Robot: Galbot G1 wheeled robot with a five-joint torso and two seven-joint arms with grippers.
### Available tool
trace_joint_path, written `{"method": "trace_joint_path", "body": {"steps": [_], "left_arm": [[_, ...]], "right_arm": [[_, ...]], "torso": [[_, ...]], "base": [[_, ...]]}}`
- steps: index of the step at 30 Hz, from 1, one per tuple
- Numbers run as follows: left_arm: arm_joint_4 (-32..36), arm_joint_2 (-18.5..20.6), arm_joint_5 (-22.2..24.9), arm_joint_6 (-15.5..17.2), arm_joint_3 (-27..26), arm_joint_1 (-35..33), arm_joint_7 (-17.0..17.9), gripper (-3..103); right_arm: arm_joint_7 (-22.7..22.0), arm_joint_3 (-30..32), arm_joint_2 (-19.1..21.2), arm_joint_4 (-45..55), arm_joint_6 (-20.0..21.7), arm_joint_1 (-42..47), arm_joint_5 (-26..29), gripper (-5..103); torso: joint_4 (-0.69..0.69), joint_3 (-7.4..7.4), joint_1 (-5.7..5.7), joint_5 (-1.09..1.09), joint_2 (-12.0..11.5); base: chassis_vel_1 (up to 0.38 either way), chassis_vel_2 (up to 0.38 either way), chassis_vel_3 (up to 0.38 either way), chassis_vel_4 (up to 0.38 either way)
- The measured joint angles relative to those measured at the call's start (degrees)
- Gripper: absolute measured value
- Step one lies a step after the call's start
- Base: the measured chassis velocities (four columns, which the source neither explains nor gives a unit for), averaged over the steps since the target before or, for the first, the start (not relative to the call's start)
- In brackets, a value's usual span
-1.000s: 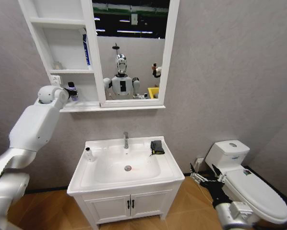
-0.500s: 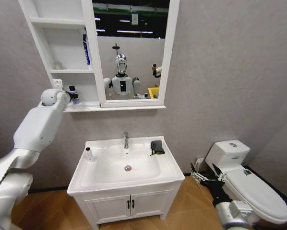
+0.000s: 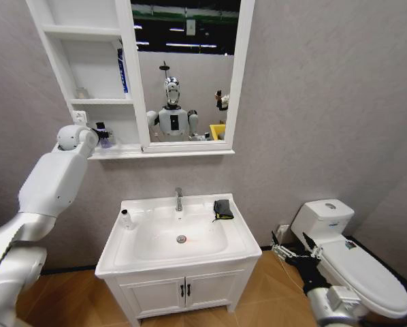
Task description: Move facial cleanser and shampoo from washbasin to cabinet, then wipe washbasin with towel.
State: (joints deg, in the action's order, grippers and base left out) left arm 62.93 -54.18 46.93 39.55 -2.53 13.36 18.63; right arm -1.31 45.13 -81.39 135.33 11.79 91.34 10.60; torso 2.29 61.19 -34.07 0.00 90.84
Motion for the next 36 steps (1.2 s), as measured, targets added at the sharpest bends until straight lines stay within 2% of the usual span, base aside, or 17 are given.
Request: {"method": "trace_joint_path", "body": {"steps": [4,10,12,15,17,19,20,23,24,25,27,28,30,31,32,33,36], "left_arm": [[8.6,2.0,4.5,1.4,-3.1,-3.9,3.8,99],[18.3,4.8,4.6,2.2,-7.1,-9.2,6.1,100],[25.5,7.4,6.1,2.3,-10.8,-14.9,7.9,100],[29.6,8.8,7.9,2.4,-13.1,-18.3,9.4,100],[39.3,11.6,11.4,1.7,-17.3,-26.2,13.4,100],[43.3,12.6,11.6,0.8,-19.1,-30.2,14.4,100],[48.8,12.7,9.9,-0.9,-21.9,-37.9,15.0,100],[52.7,10.3,5.9,-2.9,-25.1,-47.0,14.5,100],[54.5,6.7,-0.2,-5.1,-27.6,-54.6,11.7,100],[54.5,6.7,-0.2,-5.1,-27.6,-54.6,11.7,100],[54.7,0.6,-11.4,-11.4,-30.2,-65.1,6.5,100],[54.7,0.6,-11.4,-11.4,-30.2,-65.1,6.5,100],[54.3,-5.8,-20.4,-17.7,-32.1,-74.4,1.1,100],[54.3,-5.8,-20.4,-17.7,-32.1,-74.4,1.1,100],[53.7,-9.4,-24.5,-21.2,-32.5,-78.4,-1.6,100],[53.7,-9.4,-24.5,-21.2,-32.5,-78.4,-1.6,100],[51.5,-14.0,-30.2,-25.9,-32.2,-82.0,-5.4,100]], "right_arm": [[0.0,0.1,0.0,0.1,0.0,0.2,0.0,100],[0.0,-0.1,0.0,0.0,0.0,0.2,-0.1,100],[0.0,-0.5,-0.1,0.0,0.0,0.0,-0.3,100],[0.0,-0.7,-0.1,0.0,0.0,-0.1,-0.5,100],[0.0,-0.8,-0.3,0.0,0.0,-0.2,-0.8,100],[0.0,-0.9,-0.4,-0.1,0.0,-0.1,-0.8,100],[0.0,-0.9,-0.5,-0.3,-0.1,0.0,-0.8,100],[0.1,-1.1,-0.5,-0.5,-0.2,0.0,-1.0,100],[0.1,-1.1,-0.5,-0.5,-0.3,0.0,-1.0,100],[0.1,-1.1,-0.5,-0.5,-0.3,0.0,-1.0,100],[0.1,-1.0,-0.4,-0.3,-0.3,-0.1,-0.9,100],[0.1,-1.0,-0.4,-0.3,-0.3,-0.1,-0.9,100],[0.1,-0.7,-0.3,-0.2,-0.4,0.2,-0.9,100],[0.1,-0.7,-0.3,-0.2,-0.4,0.2,-0.9,100],[0.2,-0.7,-0.2,-0.2,-0.6,0.4,-0.9,100],[0.2,-0.7,-0.2,-0.2,-0.6,0.4,-0.9,100],[0.2,-1.0,-0.3,-0.4,-0.8,0.4,-1.0,100]], "torso": [[0.01,0.0,0.0,0.0,0.0],[0.01,-0.01,0.0,0.01,0.0],[-0.01,0.0,0.0,-0.01,0.0],[-0.01,0.0,0.0,-0.03,0.0],[-0.01,-0.01,0.0,0.0,0.0],[-0.02,-0.01,0.01,0.01,0.0],[0.0,-0.02,0.01,0.03,0.0],[-0.01,-0.01,0.01,-0.03,0.0],[0.0,-0.01,0.01,-0.01,0.0],[0.0,-0.01,0.01,-0.01,0.0],[0.01,0.0,0.0,-0.01,0.0],[0.01,0.0,0.0,-0.01,0.0],[-0.03,0.0,0.0,-0.01,0.0],[-0.03,0.0,0.0,-0.01,0.0],[-0.02,-0.01,0.01,0.01,0.0],[-0.02,-0.01,0.01,0.01,0.0],[-0.01,-0.01,0.01,0.02,0.0]], "base": [[0.0,0.0,0.0,0.0],[0.0,0.0,0.0,0.0],[0.0,0.0,0.0,0.0],[0.0,0.0,0.0,0.0],[0.0,0.0,0.0,0.0],[0.0,0.0,0.0,0.0],[0.0,0.0,0.0,0.0],[0.0,0.0,0.0,0.0],[0.0,0.0,0.0,0.0],[0.0,0.0,0.0,0.0],[0.0,0.0,0.0,0.0],[0.0,0.0,0.0,0.0],[0.0,0.0,0.0,0.0],[0.0,0.0,0.0,0.0],[0.0,0.0,0.0,0.0],[0.0,0.0,0.0,0.0],[0.0,0.0,0.0,0.0]]}}
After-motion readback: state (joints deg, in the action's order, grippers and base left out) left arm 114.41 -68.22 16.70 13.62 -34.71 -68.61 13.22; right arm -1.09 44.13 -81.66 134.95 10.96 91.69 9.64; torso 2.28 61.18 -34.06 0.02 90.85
